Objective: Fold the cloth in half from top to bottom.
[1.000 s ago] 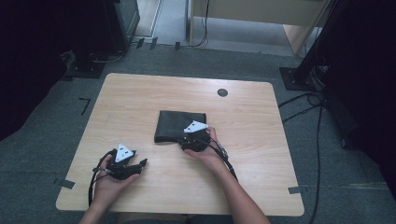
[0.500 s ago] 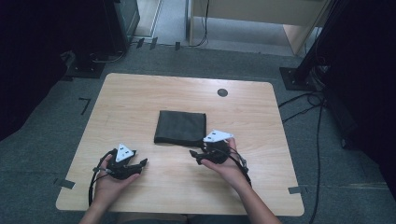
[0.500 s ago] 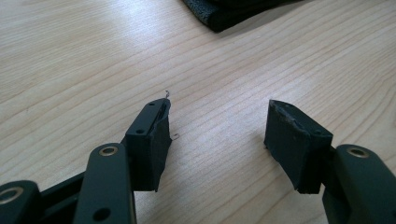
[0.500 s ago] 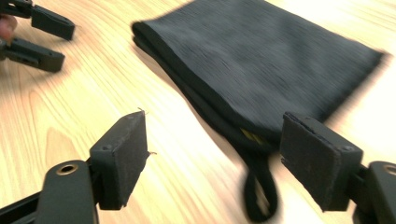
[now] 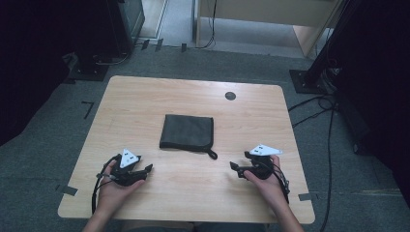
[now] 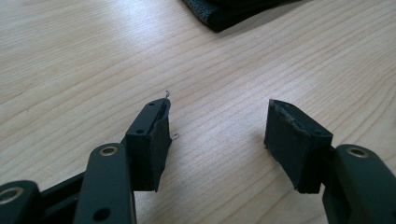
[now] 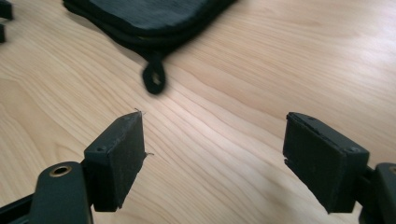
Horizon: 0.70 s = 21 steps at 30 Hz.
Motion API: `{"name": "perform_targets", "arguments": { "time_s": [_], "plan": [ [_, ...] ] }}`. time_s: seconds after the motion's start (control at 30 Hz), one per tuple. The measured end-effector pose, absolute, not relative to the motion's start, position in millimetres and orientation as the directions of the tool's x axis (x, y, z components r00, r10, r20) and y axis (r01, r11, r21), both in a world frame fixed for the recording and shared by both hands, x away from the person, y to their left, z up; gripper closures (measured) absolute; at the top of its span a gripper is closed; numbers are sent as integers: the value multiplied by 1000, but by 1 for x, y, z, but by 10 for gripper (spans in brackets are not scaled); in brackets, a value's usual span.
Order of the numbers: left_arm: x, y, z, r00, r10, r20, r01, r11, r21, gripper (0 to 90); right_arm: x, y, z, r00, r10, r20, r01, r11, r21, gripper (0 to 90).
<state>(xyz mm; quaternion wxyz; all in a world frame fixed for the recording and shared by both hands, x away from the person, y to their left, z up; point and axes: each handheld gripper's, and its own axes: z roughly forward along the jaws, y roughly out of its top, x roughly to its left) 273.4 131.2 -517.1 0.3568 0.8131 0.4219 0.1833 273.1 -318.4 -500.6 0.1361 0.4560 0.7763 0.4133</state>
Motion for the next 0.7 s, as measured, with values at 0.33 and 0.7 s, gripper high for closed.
{"name": "perform_targets", "arguments": {
  "time_s": [0.33,0.7],
  "plan": [
    [273,131,-517,577,817,-3,555,-389,735,405,262,-346,-516,-489,859,150,645,241,726,211],
    [274,131,-517,577,817,-5,557,-389,734,404,254,-346,-520,-489,865,109,632,266,728,216]
  ]
}}
